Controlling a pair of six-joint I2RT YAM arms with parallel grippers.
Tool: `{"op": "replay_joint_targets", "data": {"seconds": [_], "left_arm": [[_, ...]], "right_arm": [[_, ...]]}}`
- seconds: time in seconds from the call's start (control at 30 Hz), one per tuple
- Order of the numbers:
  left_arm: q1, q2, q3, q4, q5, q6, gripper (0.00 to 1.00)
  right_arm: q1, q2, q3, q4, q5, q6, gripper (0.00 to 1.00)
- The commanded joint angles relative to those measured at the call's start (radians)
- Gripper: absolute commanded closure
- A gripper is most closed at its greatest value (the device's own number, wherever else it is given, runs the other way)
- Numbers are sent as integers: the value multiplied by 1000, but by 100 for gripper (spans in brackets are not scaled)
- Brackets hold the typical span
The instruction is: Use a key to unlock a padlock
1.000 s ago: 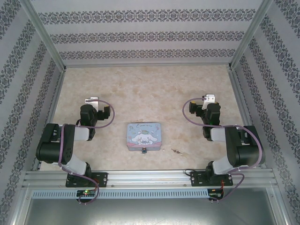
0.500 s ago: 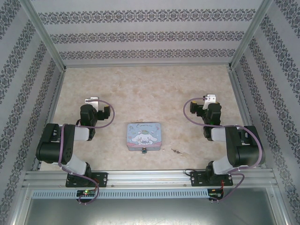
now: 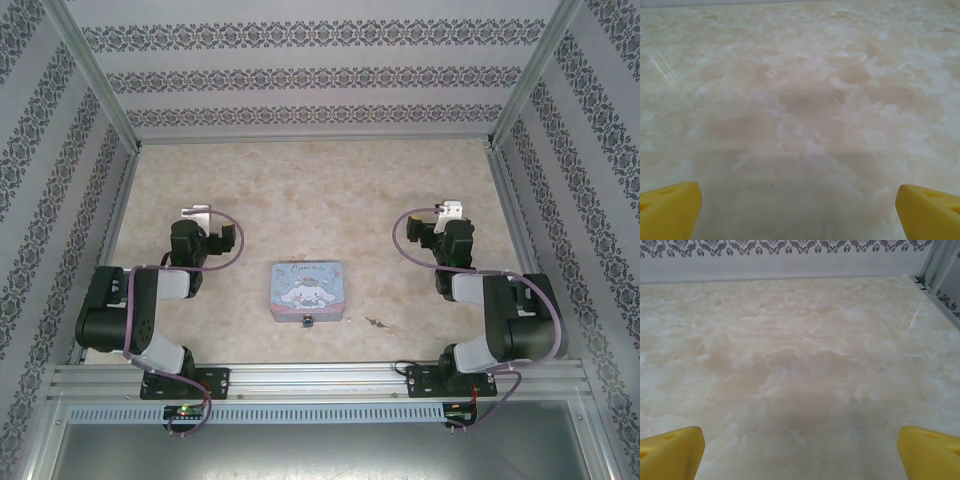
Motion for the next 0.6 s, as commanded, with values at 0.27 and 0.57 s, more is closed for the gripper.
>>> {"op": "replay_joint_targets", "data": {"seconds": [0.27, 0.57], "left_arm": [[12, -254, 165, -488, 4, -115, 0], [4, -366, 368, -990, 141, -478, 0]], "right_arm": [[-18, -280, 174, -499, -6, 333, 2], [-3, -380, 206, -671, -495, 437, 11]]}}
